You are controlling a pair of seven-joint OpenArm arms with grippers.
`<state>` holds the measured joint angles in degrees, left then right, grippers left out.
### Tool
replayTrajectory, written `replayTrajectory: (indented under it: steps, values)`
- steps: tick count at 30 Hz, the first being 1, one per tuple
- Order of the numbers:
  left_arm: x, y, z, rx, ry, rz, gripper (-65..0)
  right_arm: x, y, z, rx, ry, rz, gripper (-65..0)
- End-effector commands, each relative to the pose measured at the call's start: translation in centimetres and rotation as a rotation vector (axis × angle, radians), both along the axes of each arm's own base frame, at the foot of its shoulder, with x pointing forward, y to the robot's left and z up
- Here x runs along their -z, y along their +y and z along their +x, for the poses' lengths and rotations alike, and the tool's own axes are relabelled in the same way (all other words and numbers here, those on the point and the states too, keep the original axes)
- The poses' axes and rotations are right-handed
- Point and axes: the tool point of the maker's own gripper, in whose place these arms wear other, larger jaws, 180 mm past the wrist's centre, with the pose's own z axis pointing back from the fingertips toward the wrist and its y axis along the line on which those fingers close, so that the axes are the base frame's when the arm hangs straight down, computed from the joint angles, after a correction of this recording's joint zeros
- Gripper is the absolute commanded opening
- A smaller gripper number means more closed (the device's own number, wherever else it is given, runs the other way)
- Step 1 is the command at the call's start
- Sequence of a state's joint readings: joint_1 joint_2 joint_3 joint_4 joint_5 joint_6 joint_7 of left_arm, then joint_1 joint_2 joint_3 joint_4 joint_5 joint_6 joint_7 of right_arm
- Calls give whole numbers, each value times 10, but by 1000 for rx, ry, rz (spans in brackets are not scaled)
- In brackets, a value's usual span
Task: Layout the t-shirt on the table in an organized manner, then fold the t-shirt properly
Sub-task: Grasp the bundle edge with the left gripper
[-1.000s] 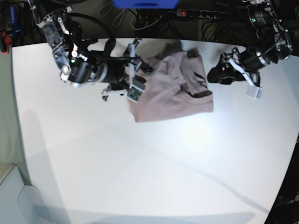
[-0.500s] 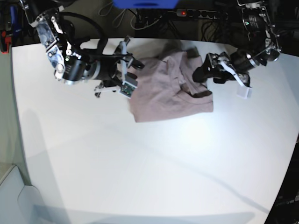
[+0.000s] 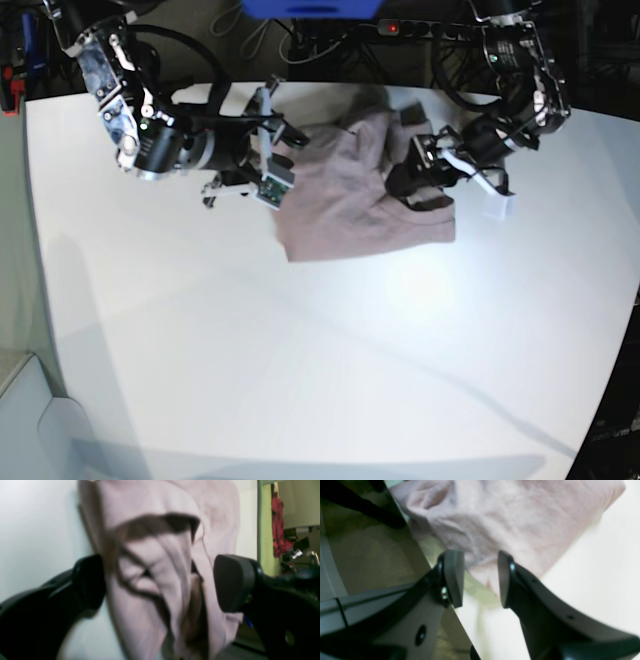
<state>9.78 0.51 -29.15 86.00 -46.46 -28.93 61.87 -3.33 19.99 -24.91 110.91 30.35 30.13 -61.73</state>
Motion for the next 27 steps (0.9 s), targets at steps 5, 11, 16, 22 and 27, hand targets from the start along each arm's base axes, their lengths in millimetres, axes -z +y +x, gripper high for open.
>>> replayTrajectory:
  steps: [5,11,16,22,27]
  values:
    - [9,4,0,-35,64,39,0,-9,-3,5,-9,-33,13,-417]
    - [5,1,10,-21,57,56,0,-12,-15,16,43,-48,9,-417]
    - [9,-13,8,37,66,84,0,-12,-17,18,48,-51,7,-417]
    - [19,-11,12,42,97,139,0,-12,-17,18,48,-51,7,-417]
    - [38,-13,2,41,161,114,0,-12,-18,18,48,-50,6,-417]
